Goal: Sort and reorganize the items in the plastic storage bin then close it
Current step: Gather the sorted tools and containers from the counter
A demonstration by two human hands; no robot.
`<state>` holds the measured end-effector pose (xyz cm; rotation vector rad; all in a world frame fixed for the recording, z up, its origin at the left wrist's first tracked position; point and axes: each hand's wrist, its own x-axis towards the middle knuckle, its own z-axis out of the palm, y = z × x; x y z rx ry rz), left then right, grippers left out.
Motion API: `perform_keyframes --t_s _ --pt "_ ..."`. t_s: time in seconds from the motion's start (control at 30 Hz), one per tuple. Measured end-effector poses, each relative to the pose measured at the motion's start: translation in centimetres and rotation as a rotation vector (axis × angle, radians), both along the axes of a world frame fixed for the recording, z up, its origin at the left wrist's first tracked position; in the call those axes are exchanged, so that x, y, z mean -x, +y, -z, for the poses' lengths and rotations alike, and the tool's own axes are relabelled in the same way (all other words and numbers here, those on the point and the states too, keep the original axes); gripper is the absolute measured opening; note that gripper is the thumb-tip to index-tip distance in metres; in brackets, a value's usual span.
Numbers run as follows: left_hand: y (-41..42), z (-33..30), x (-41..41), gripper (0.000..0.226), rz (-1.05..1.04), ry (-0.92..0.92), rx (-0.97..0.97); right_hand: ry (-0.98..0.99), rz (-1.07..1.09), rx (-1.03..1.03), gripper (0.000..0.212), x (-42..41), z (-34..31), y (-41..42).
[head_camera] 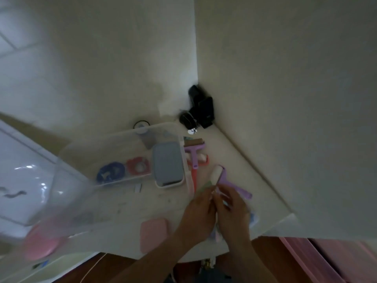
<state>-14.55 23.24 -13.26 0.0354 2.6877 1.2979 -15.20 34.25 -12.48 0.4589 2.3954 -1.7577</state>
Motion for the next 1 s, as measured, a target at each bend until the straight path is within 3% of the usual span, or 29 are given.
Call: perform_keyframes --t_s 0.13,0.27,0.37,0.5,0.67,0.8,0.87,1.0 --pt "-3.3 -5.9 2.1 0.033 -0.199 0.130 -0.062 0.192 -0.139 0.063 0.019 3.6 -5.1 -3.5" --pt "-10.9 -6.1 1.7 0.055 -0.406 0.184 0.310 0.200 -0.314 0.067 0.026 5.3 -6.1 -9.1" --pt "-17.0 -4.6 -1.1 0.056 -0.486 0.142 0.552 0.132 -0.488 -0.028 0.037 4.7 -5.0 -13.8" --pt "-22.5 -3.2 -5.2 0.059 -0.560 0.050 0.658 0.132 -0.711 -0.146 0.051 2.6 -4.8 -19.3" --pt "-28.1 -4.6 -8.8 0.047 -0.716 0.107 0.586 0.135 -0.810 -0.186 0.054 0.3 -5.2 -25.1" --pt "-35.8 -4.6 -13.7 0.038 -1.015 0.239 0.532 0.196 -0.746 -0.147 0.041 -1.7 -6.2 -29.8" --pt "-40.0 -2.8 -16.3 0.039 -1.166 0.144 0.441 0.179 -0.787 -0.094 0.039 -4.0 -6.7 -32.9" --pt "-46.1 2.0 -19.6 0.054 -1.309 -0.247 0.206 0.221 -0.979 -0.085 0.040 -10.3 -4.2 -40.4"
